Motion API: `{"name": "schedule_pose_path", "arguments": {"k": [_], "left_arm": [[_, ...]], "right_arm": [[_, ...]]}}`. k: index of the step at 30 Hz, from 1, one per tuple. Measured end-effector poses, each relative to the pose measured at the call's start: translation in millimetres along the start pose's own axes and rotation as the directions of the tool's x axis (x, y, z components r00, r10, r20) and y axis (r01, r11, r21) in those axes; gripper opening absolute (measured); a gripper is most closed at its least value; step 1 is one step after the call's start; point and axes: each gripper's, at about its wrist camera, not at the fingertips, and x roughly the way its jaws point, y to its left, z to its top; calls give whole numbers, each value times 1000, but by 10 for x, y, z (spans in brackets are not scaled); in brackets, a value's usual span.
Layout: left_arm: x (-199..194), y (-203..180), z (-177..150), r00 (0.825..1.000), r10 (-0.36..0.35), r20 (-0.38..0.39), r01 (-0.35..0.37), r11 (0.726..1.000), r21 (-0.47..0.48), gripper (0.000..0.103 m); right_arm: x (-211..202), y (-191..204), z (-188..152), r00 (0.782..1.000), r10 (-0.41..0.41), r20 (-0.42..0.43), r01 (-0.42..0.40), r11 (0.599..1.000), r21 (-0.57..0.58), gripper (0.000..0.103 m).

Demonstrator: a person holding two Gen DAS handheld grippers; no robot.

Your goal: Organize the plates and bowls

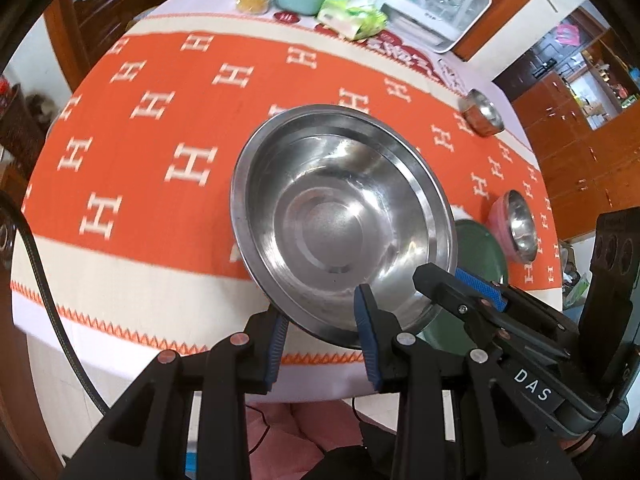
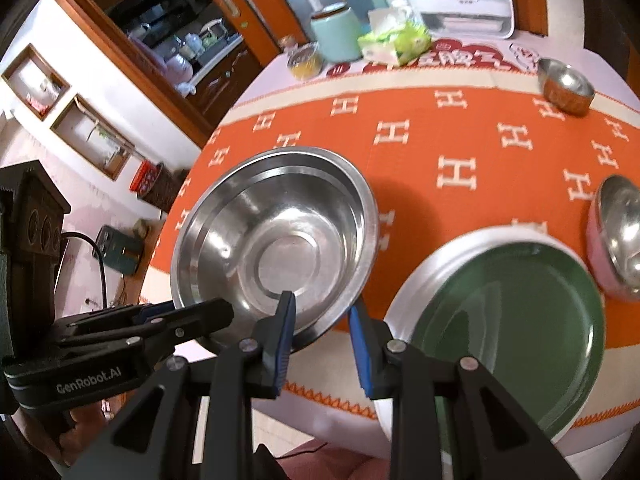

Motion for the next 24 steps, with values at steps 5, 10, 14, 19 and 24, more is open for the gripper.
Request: {"name": "schedule_pose_path", "arguments": {"k": [5,10,14,19,24], "left_arm": [[150,137,-106,999,7,-42,-8,999,-31,31],[312,252,-167,994,3,-110,-9,999,-52,31],[442,323,-168,985,-4,-170,-3,999,-38,31],[540,330,-139,977,13,-215,-12,1000,7,32],[545,380,-66,970,44,-241,-31,998,58,35]], "right_arm": [[175,27,-100,997,-8,-76,8,1000,-1,27],[367,59,-138,985,-48,-166,46,999,-16,27],[501,67,-160,969,-74,-235,70,997,-22,28],[598,80,-144,951,-91,-294,83,996,-38,29],[588,135,-103,946,-121,-300,101,992,-81,29]]}}
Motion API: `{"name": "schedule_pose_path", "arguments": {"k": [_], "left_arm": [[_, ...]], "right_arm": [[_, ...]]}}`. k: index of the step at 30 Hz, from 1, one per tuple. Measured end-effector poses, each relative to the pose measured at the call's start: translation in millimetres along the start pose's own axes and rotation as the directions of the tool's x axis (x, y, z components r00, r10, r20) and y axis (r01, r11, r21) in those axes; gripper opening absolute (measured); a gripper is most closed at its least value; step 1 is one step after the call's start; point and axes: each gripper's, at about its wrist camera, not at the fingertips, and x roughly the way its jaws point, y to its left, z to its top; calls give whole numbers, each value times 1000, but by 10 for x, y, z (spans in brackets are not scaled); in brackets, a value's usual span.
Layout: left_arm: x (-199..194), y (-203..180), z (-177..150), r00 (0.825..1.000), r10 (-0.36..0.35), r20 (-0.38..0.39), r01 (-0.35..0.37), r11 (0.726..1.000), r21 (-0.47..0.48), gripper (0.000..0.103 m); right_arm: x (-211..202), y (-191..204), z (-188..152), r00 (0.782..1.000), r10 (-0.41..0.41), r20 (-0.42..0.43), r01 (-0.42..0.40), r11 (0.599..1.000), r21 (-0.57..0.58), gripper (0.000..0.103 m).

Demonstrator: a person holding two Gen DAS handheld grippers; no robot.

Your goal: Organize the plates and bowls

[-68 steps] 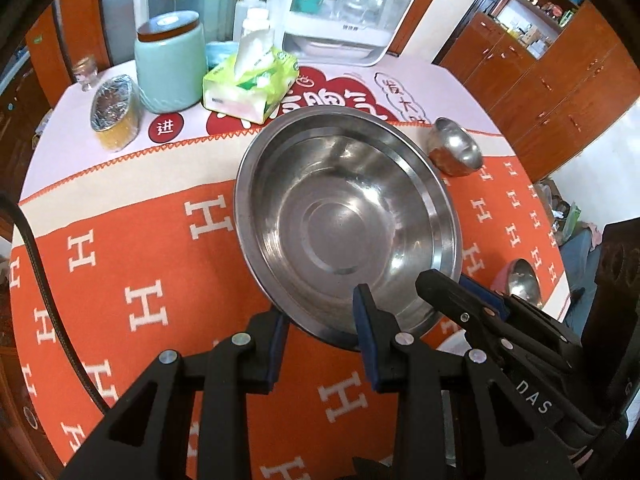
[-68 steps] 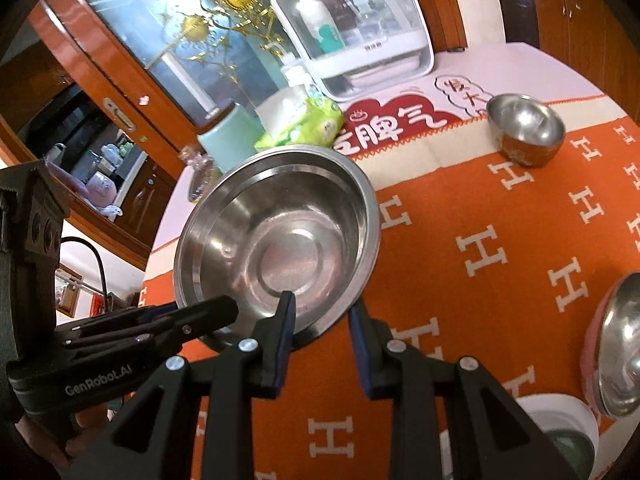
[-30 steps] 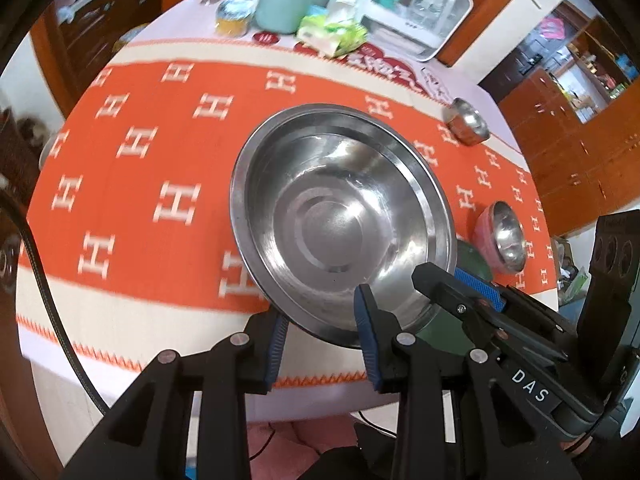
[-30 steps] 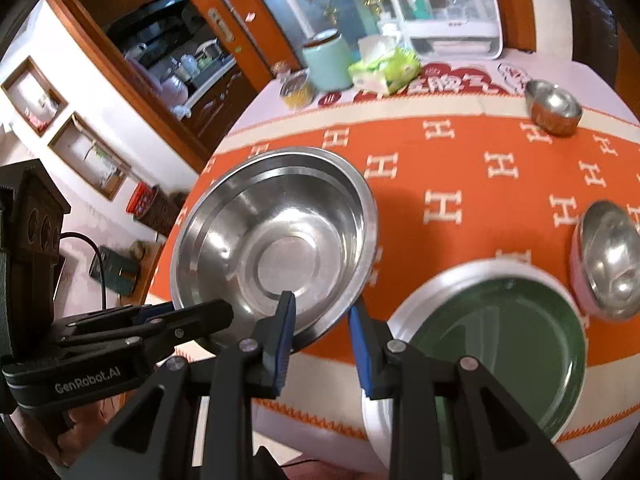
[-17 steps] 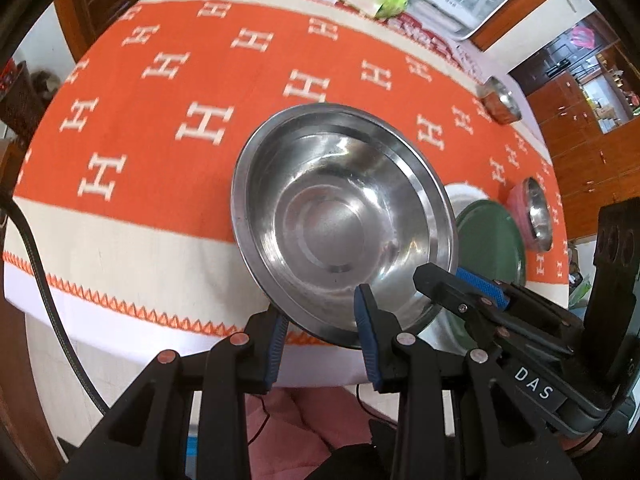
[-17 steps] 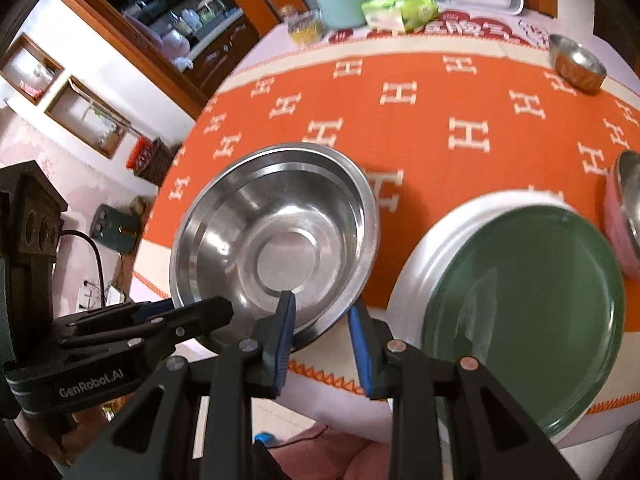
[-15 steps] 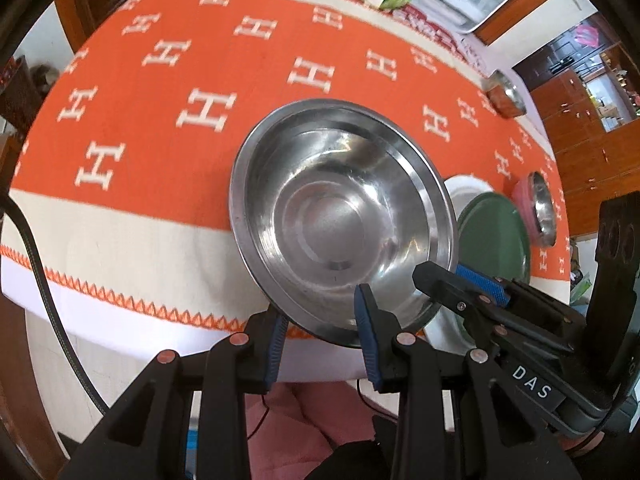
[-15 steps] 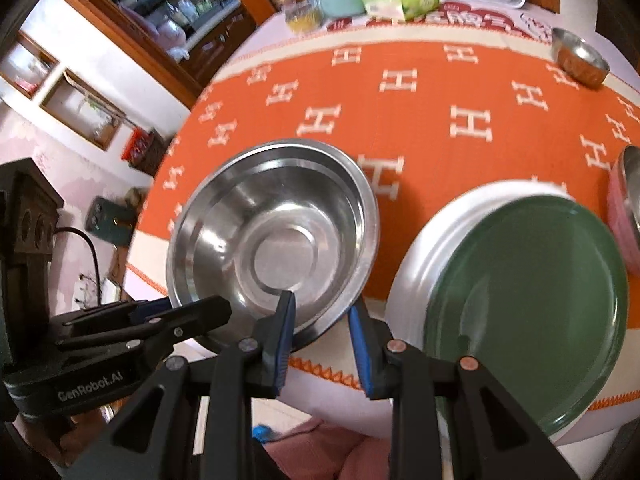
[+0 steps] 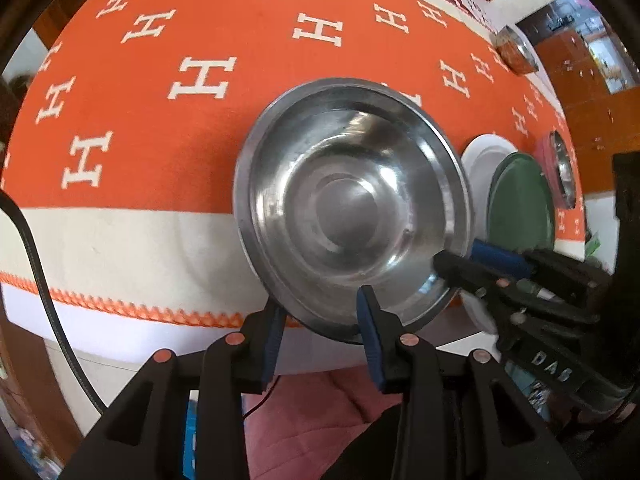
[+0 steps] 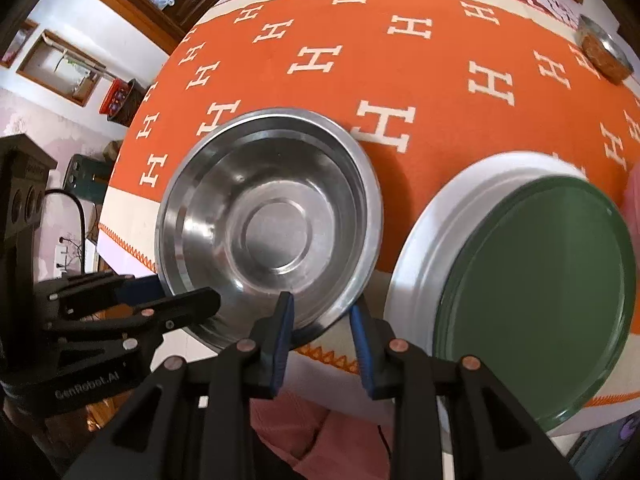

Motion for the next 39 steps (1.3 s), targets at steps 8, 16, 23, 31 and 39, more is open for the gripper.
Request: {"name": "schedule_pose_path", "arguments": {"k": [8,16,23,31,39], "left_arm": [[-292,93,78,998,-33,60,27,996,84,47],[-695,-16,317,957,-144,252,89,972,219,51],[-756,-371,496,935,-194,298,81,932,353,51],[-748,-814,527,927,-253,279,100,880,465,61],[-660,-1203,560,927,-265,266,115,875,471,70]], "right_arm": [[-183,-11,69,997,-58,51,60,998,-36,29],[-670,-170,51,954,-36,299,22,998,52,29],[-1124,-382,-81,849,-78,522,-18,984,176,29],[-1380,-728,-277,780,-182,599,-25,947,319,38],[-1428,-1083,-389,782,-155,603,-61,945,321,41]]}}
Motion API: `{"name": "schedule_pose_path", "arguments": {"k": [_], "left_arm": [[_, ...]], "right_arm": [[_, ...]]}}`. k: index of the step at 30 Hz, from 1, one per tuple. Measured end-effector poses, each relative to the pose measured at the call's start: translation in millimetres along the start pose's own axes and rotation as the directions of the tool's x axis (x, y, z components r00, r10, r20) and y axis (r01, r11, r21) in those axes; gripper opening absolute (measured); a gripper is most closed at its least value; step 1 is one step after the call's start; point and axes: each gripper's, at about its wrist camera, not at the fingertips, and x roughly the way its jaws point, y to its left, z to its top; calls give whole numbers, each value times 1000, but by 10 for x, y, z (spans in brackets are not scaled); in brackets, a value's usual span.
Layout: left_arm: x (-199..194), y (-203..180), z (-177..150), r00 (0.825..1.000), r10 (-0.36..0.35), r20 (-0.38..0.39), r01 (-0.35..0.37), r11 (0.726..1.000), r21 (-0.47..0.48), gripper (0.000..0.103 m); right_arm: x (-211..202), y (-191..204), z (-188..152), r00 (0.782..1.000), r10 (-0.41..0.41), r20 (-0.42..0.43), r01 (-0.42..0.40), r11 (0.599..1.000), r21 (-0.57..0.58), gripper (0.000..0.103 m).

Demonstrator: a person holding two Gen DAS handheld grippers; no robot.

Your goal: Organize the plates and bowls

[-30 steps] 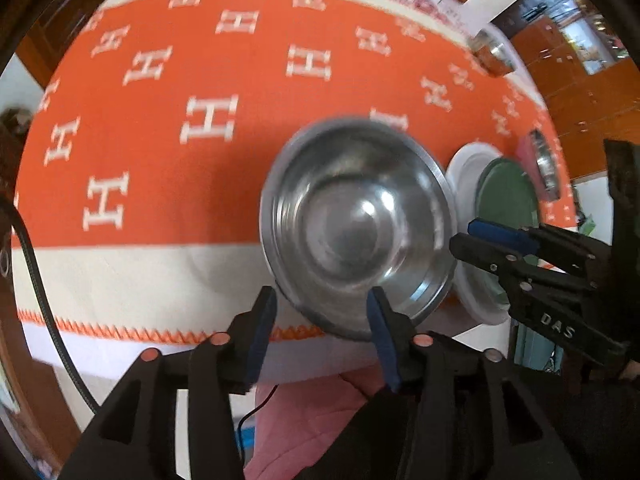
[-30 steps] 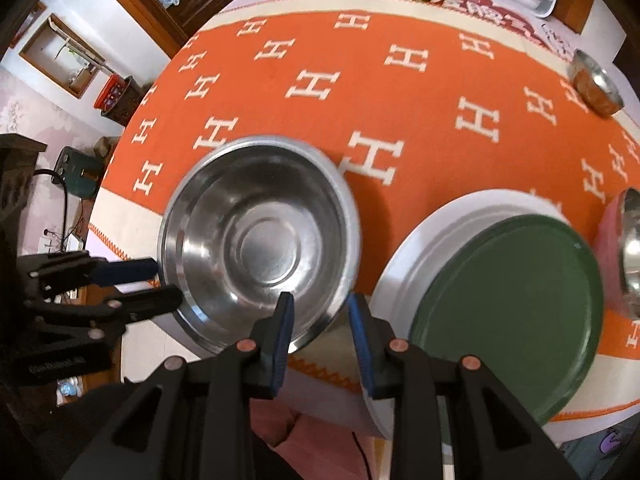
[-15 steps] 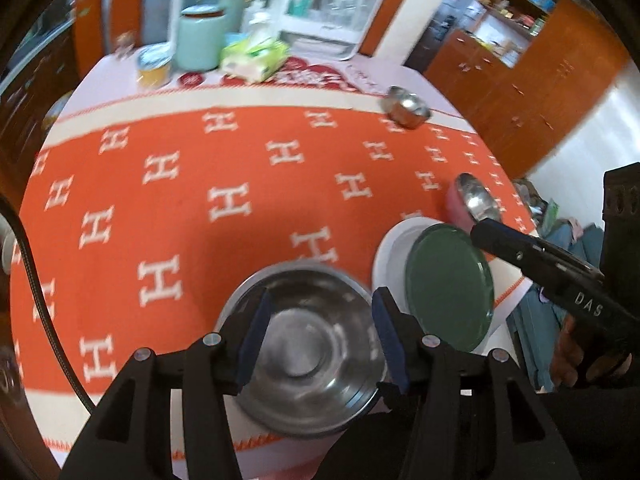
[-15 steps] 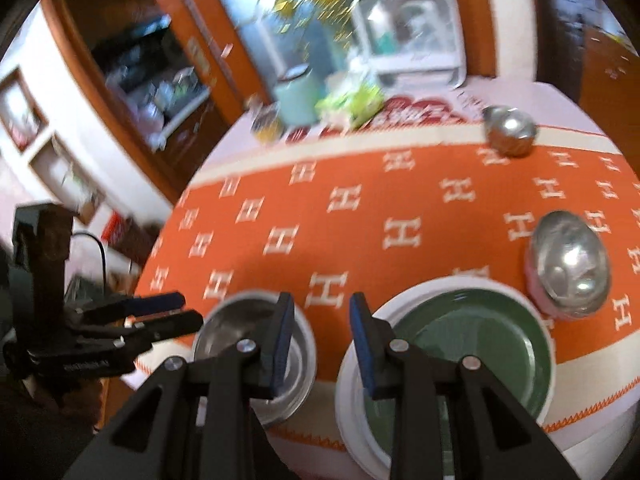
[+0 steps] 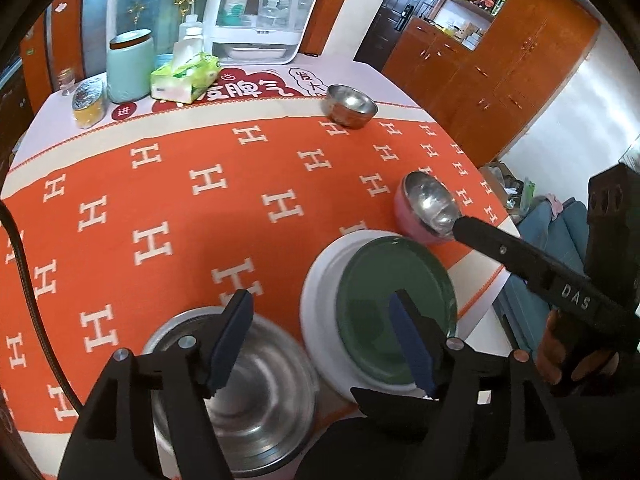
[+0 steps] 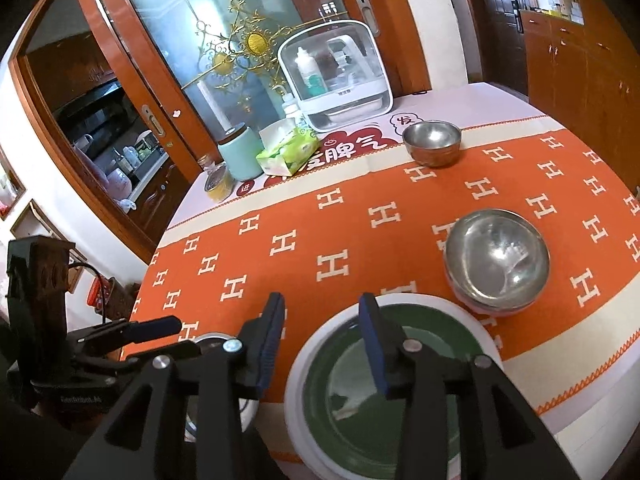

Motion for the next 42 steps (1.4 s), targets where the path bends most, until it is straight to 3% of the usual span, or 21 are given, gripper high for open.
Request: {"name": "schedule_pose_path", "arguments": {"k": [14,23,28,32,42], "left_arm": [[355,-729,262,991,131,19,-126,979,-158,76],[646,-1191,402,982,188,31,-176,958,-226,77],[901,-1407,445,977,215,-4,-209,943,-260,77],[1059,-1529,491,973,230,-33,-231,938,-260,77],[1458,-1636,655,960,248,-130,-276,918,-285,77]], "right_arm": [[-127,-871,359,989,141,-49,-145,986,-83,44],[-99,-1406,609,976,182,-120,-198,971,-137,46],[-58,-1672,725,972,175,-154,-200,966,-165,46],[3,-1884,816,968,168,-187,-200,965,-169,57],[283,-2224,1029,951,168,-261,-213,965,-153,57]]}}
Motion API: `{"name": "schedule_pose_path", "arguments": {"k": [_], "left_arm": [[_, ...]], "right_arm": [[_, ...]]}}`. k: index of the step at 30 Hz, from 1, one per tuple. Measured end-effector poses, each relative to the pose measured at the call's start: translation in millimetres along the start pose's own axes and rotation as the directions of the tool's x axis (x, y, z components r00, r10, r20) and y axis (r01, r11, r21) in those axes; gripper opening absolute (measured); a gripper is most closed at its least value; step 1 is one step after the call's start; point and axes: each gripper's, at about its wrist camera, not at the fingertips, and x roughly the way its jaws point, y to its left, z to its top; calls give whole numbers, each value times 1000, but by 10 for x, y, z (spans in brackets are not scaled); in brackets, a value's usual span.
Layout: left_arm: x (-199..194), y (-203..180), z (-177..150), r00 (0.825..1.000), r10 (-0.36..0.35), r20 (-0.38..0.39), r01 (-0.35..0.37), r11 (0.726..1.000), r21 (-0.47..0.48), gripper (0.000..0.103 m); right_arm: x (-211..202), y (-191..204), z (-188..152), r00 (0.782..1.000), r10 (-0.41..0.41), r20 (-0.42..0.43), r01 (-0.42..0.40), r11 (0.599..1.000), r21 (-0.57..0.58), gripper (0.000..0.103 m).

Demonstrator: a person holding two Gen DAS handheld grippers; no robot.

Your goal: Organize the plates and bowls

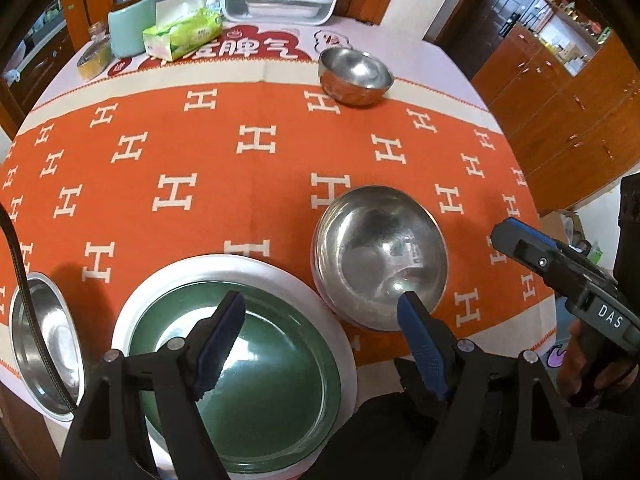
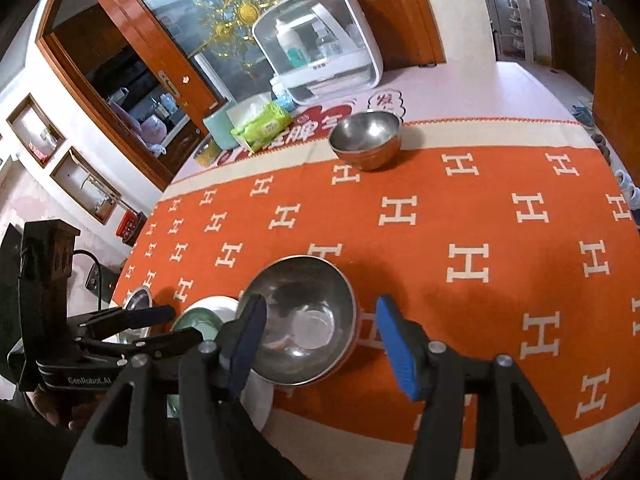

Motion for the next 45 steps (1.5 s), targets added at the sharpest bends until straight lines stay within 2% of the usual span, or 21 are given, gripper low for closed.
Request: {"name": "schedule_pose_path", "arguments": {"k": [11,18,25,27,35,38,42,45], "left_arm": [[381,-29,174,994,25,-104,-27,1000,-15,77],[595,-62,294,987,29,-156,-31,999,-15,77],[750,-96,358,980,24,-197,-25,1000,-1,75],[791,-103,369,977,24,-210,-24,1000,1,70],[891,-118,404,971,17,-237,-17,1000,5,55],[932,-130,398,967,14,-254,-13,1000,5,43],[960,-142,394,966,24,-257,-23,1000,6,33],[951,-107,400,969,20,-246,-23,1000,-9,24]], "right_arm": [[333,-198,69,992,15,-124,-16,1000,-7,57],[565,-245,64,977,28,-212,-33,999,-19,57],[711,-274,54,964,36,-263,-43,999,-20,57],[753,-277,60,961,35,-274,-43,999,-22,57],[827,-313,55,954,32,-299,-37,999,-11,37],[839,-336,49,952,29,-304,-31,1000,-1,33],[833,-347,51,952,38,-303,-38,999,7,29],[830,-334,51,953,44,-301,-44,999,4,23]]}}
